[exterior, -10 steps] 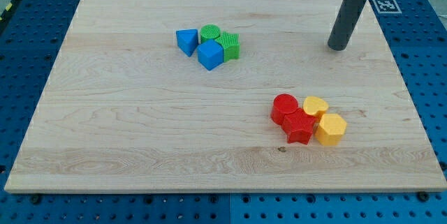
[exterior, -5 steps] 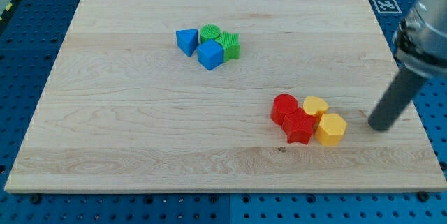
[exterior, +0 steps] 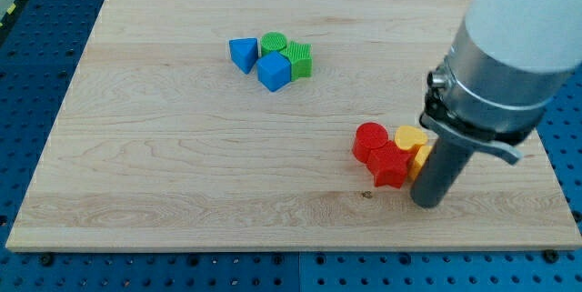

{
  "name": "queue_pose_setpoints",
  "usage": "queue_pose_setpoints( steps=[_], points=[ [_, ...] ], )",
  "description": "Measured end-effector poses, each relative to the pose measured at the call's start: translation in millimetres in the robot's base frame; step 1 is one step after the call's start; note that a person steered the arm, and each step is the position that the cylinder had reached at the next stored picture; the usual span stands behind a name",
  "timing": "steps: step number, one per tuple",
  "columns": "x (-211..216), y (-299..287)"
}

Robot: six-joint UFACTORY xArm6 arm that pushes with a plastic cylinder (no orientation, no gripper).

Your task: Push the red star and red circle to the group of blocks

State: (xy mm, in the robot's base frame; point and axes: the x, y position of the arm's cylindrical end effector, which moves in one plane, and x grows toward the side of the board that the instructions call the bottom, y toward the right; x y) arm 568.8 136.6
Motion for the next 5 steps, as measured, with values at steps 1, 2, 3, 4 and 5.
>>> queue_pose_setpoints(
  steps=[1,2,3,4,5],
  points=[
    [-15.1,-16.6],
    [-23.3,-33.3],
    [-28.5,-52.7],
    [-39.4,-70.4],
    [-63.2,-74.7]
  ],
)
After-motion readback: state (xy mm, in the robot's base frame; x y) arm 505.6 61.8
